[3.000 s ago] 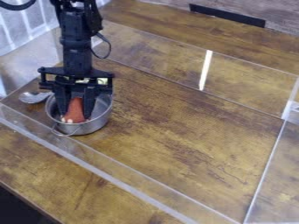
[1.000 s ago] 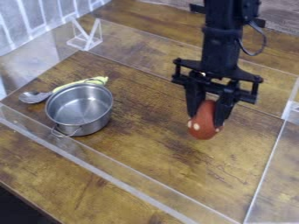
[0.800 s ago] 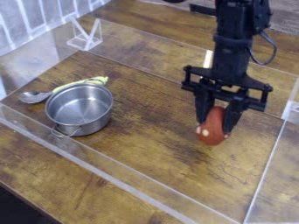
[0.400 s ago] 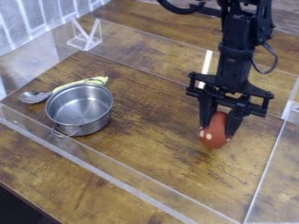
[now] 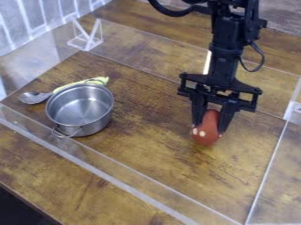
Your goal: Remove the mushroom from the silver pot and put it on the table
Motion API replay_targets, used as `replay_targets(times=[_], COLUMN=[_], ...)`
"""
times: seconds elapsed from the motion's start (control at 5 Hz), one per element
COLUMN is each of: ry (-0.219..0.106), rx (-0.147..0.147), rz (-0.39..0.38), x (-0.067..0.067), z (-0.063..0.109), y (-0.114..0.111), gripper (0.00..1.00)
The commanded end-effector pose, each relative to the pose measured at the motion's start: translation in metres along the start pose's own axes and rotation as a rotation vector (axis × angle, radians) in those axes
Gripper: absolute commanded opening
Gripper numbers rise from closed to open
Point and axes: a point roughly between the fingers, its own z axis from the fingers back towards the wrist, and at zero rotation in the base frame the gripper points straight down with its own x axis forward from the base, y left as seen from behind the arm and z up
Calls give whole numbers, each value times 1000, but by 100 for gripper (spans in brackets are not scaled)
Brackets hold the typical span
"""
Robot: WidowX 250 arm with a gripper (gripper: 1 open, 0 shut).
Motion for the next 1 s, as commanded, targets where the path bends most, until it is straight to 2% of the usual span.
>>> replay_targets(times=[0.0, 0.2, 0.6, 0.8], ry=[-52, -46, -40, -40], rx=[-19, -15, -11, -9], rz=[39, 45, 95, 94], x=[13, 20, 15, 15], z=[30, 40, 28, 27], y=[9, 12, 24, 25], gripper=[0, 0, 0, 0])
